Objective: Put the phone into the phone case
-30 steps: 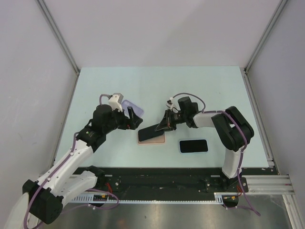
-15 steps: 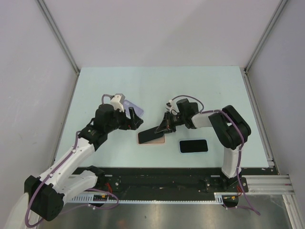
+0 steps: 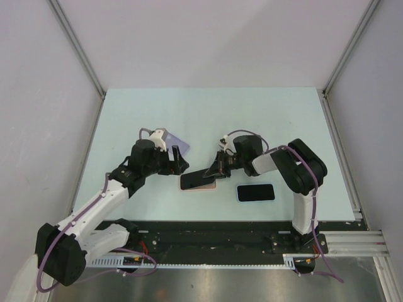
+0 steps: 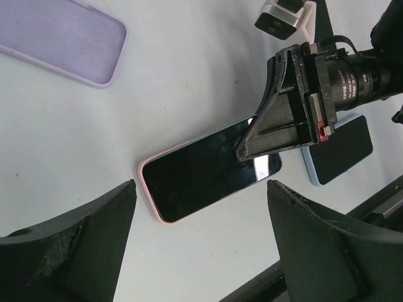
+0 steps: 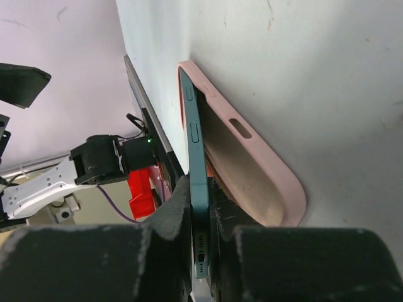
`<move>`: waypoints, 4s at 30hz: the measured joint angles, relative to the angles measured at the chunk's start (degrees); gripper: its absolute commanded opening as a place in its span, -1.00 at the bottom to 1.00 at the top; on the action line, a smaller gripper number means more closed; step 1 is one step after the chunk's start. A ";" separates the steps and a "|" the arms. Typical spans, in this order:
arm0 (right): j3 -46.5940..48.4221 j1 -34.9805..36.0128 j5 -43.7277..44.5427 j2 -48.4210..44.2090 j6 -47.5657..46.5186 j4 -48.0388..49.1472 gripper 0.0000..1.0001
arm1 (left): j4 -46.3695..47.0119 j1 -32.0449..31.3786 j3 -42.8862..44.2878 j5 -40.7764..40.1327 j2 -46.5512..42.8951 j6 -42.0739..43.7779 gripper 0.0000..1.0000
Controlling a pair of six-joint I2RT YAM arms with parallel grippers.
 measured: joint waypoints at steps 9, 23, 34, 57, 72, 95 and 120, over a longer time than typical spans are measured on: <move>-3.54 0.00 -1.38 4.94 5.38 14.19 -1.00 | 0.17 0.00 -0.42 -0.02 4.02 -0.50 0.66; -3.58 -0.15 -2.45 7.43 6.27 18.23 -1.00 | 2.01 -0.02 -0.46 1.97 11.85 -0.66 0.19; -2.67 -0.42 -3.39 8.39 4.74 17.70 -0.89 | 3.02 -1.31 -0.26 4.48 22.12 -0.57 -0.66; 13.20 2.73 4.81 4.22 -13.35 -22.97 -0.14 | 8.39 -1.81 2.89 7.02 29.88 -2.99 -0.72; 23.56 6.93 17.05 4.44 -20.76 -43.80 0.10 | 9.14 -1.70 3.04 7.15 29.88 -2.97 -0.71; 28.15 10.05 32.26 2.43 -27.17 -54.34 0.21 | 9.90 -1.66 3.13 7.48 30.77 -2.95 -0.74; 23.80 3.39 56.19 -3.78 -34.25 -66.14 0.21 | 9.90 -1.79 2.86 7.43 31.41 -2.91 -0.74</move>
